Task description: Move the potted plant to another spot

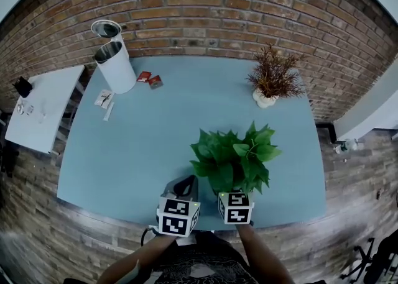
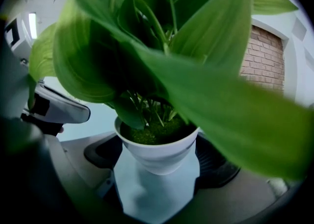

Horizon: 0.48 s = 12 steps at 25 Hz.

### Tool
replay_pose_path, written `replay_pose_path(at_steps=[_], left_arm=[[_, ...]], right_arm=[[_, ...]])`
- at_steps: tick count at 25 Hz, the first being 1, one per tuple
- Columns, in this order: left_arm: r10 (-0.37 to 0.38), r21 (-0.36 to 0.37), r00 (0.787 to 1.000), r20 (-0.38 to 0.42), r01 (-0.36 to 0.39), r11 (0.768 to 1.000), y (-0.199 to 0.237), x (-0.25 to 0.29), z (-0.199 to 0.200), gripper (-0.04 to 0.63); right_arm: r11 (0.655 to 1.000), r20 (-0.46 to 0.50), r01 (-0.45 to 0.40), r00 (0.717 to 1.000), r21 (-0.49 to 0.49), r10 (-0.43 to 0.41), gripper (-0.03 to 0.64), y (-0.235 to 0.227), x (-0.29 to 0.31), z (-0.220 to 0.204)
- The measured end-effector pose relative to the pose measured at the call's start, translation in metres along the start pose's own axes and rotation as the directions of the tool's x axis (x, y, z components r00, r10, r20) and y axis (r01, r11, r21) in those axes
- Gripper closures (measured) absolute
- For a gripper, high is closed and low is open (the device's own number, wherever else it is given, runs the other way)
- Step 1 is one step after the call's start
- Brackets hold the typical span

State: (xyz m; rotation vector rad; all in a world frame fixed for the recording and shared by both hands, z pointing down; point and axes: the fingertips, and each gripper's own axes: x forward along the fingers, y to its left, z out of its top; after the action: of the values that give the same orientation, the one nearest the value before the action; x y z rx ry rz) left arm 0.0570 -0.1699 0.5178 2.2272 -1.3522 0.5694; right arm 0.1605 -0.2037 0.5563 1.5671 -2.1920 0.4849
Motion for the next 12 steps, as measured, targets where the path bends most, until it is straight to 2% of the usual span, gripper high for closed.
replay_pose_path(at_steps=[12], left_arm=[[-0.016,0.008,1.0,0.001,0.016,1.0,0.019,-0.01,-0.001,0.597]], right_arm=[[0.999,0.007,0.039,0.999,0.023,-0.039,0.155,0.016,0.004,0.003]])
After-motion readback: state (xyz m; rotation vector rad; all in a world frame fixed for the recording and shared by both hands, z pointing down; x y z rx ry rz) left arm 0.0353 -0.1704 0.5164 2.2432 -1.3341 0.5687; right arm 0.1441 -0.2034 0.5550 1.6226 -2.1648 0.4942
